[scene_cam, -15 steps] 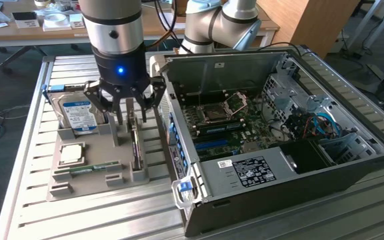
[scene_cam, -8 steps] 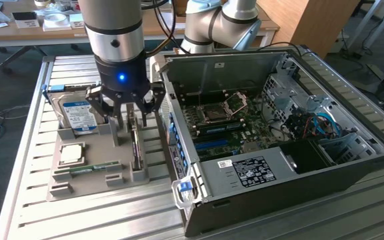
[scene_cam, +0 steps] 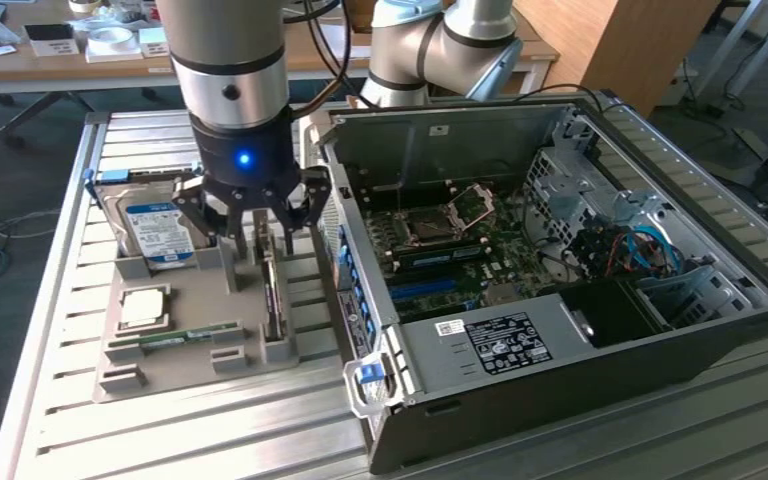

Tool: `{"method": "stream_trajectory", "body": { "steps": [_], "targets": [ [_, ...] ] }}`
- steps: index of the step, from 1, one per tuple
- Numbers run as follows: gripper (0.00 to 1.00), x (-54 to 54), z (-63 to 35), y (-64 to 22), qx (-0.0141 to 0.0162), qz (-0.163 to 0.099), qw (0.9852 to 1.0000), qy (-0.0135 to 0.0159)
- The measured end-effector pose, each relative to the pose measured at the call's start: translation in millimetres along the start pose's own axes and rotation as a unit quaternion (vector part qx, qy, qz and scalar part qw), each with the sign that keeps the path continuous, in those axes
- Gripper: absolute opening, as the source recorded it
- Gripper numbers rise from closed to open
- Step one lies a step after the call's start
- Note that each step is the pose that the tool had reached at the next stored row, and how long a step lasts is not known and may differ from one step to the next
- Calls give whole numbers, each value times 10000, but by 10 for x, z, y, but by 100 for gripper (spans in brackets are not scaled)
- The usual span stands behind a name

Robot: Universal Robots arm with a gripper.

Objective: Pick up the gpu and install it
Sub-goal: 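Pick up the gpu and move the gpu toward the slot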

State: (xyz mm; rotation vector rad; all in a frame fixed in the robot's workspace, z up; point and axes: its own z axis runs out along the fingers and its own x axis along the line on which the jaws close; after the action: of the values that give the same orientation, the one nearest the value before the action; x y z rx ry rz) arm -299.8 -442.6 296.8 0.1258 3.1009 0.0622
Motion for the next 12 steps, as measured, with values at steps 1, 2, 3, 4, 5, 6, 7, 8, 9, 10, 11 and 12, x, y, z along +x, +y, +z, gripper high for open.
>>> {"method": "stream_trajectory", "body": {
  "steps": [1,2,3,4,5,6,7,8,9,10,11,12],
  "targets": [
    [53,1,17,-1,1,0,10000,1],
    [53,1,35,-2,2,0,10000,1],
    [53,2,51,-2,3,0,10000,0],
    [53,2,64,-3,4,0,10000,0],
    [53,3,74,-3,6,0,10000,0],
    [53,3,82,-3,7,0,10000,1],
    [53,3,89,-3,8,0,10000,1],
    [53,4,94,-3,7,0,10000,1],
    [53,4,98,-4,8,0,10000,1],
    [53,4,102,-4,8,0,10000,0],
    [53,4,106,-4,8,0,10000,1],
    [53,4,107,-4,8,0,10000,1]
  ]
}}
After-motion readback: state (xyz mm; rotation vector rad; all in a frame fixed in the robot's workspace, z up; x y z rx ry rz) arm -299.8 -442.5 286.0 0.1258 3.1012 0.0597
